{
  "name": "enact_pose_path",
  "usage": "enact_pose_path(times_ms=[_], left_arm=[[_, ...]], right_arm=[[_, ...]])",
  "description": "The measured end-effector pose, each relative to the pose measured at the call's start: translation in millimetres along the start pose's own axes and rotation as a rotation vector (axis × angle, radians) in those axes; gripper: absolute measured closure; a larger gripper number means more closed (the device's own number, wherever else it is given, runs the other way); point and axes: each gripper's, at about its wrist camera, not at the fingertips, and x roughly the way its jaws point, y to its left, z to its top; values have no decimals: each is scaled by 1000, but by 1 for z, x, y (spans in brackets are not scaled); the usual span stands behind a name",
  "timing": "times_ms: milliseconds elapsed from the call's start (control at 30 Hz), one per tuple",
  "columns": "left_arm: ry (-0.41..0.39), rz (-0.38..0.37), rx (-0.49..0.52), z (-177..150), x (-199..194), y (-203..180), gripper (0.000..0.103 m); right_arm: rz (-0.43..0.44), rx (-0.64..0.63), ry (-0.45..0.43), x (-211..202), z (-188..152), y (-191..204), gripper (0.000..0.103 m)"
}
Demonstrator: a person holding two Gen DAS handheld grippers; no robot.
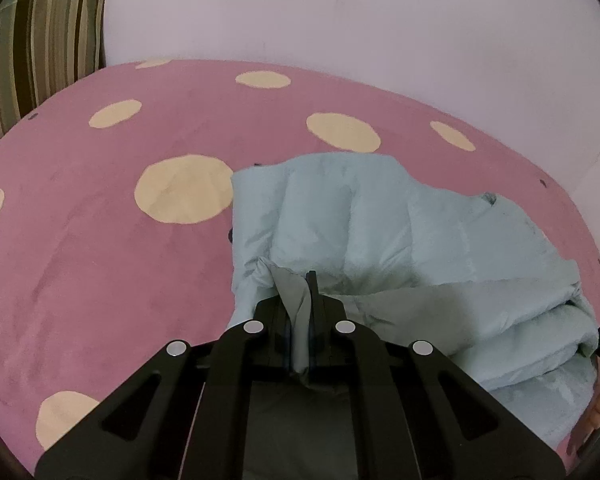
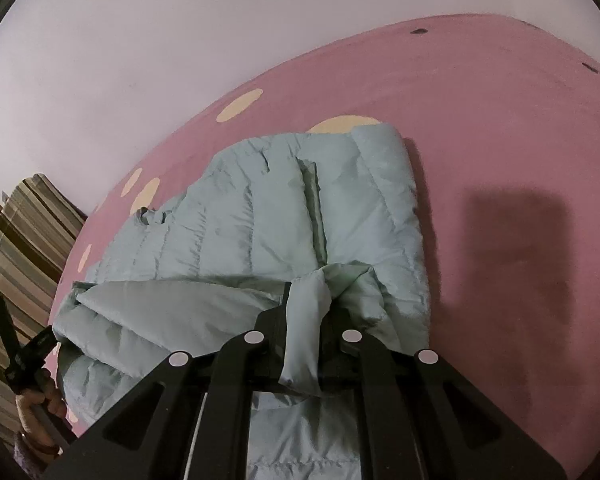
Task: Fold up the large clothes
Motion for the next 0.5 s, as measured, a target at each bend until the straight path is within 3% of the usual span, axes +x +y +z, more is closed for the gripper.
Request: enact_pose_path(times_ms=[167, 267, 333, 433, 500], left_arm=[[-4, -37, -23, 4, -7, 4, 97], [-22, -59, -27, 9, -18, 7, 83], [-43, -73, -35, 12, -30, 10, 59], [-88, -69, -52, 15, -49, 14, 40], [-116, -66, -57, 17, -58, 18, 39]], right_arm=[[13, 5, -15, -6, 2, 0, 93], [29, 13, -32, -19, 4, -3, 84], [40, 13, -46, -29, 5, -2, 75], [47, 6, -75, -46, 6, 0, 62], [43, 1, -99, -57, 7, 3, 54]])
